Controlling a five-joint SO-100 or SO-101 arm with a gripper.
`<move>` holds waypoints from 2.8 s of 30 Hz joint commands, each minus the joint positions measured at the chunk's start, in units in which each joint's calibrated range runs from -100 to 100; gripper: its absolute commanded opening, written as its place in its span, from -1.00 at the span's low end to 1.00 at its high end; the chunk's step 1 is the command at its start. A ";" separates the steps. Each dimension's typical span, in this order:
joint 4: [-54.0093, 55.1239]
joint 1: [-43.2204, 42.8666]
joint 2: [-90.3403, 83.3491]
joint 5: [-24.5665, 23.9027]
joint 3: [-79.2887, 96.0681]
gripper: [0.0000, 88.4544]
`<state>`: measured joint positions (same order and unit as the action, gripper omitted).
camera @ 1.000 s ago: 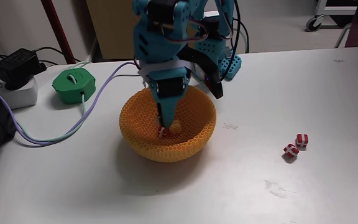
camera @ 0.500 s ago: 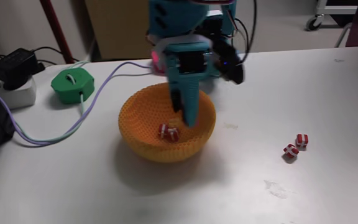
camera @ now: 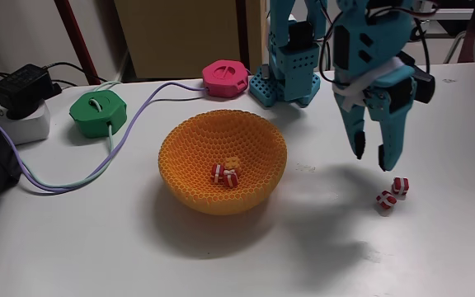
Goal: Place cube pieces into the yellow basket
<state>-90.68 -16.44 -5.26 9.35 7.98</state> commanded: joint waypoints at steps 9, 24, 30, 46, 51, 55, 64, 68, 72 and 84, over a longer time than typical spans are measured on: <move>8.15 -3.69 11.51 -3.27 -0.61 -0.56; 13.01 -5.93 18.52 -4.84 -3.21 -0.57; 15.01 -7.23 20.79 -5.32 -3.89 -0.57; 10.66 -2.66 20.51 -3.71 -14.38 -1.00; -1.50 10.01 6.30 -0.39 -23.82 -1.00; -2.71 25.02 -1.08 3.27 -14.96 -1.00; 7.36 47.76 -7.05 10.01 10.94 -0.59; 3.19 47.29 -8.09 8.50 8.73 -0.08; -2.28 37.78 -8.09 6.01 1.12 -0.10; 1.63 -5.37 -6.95 -5.37 9.11 -0.38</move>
<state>-91.90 -15.38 -11.17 6.08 15.47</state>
